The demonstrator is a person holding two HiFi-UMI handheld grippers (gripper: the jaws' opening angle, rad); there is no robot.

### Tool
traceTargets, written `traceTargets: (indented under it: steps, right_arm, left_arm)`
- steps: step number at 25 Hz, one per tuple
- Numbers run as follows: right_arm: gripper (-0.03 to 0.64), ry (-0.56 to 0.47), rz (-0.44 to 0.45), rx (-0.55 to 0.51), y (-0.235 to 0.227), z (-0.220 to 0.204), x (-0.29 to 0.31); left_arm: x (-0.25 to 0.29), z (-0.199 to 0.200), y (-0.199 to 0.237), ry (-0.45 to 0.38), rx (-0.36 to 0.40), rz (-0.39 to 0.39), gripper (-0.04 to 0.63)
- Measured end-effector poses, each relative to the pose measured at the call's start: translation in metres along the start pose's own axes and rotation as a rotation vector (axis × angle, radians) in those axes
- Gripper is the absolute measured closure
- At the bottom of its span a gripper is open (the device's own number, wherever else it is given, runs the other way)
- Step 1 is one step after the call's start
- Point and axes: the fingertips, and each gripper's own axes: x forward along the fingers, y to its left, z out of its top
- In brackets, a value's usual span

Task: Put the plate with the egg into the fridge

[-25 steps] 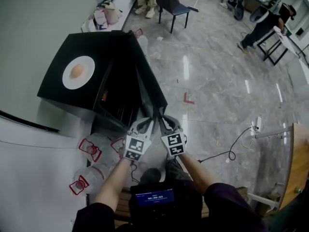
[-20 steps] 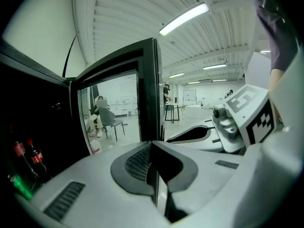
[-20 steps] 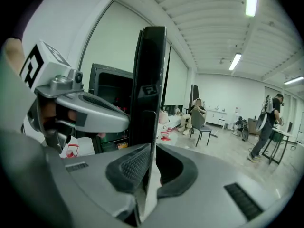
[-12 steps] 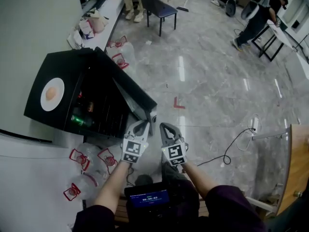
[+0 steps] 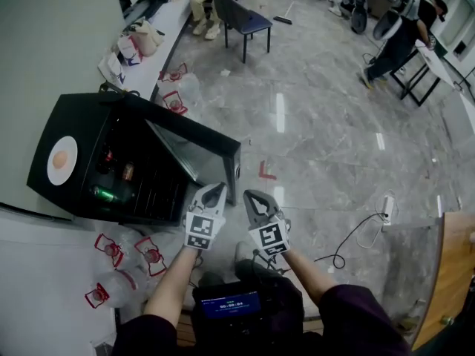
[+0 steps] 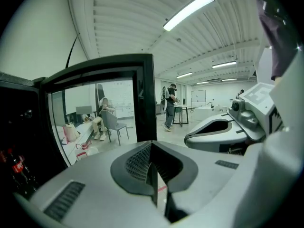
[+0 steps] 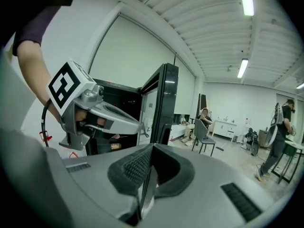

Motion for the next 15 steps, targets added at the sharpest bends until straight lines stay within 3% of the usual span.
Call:
traceTargets:
  steps: [3,7,15]
  right_arm:
    - [0.609,-0.023,0.069,-0.007,-0.007,0.024,0.012]
    - [0.611,-0.09,0.215,-0.018,0.012,0.087,0.045]
    - [0.611,-0.283,0.459,-0.177,0.123,0.228,0.128]
  left_arm:
    - [-0.015,0.02,0.014,-0.031,0.026,0.057,0.586]
    - [-0.061,0.05,0.062,-0.044,0.107,0.187,0.586]
    - [-0.179,0.103,0.182,-0.027,0.278,0.458,0.586]
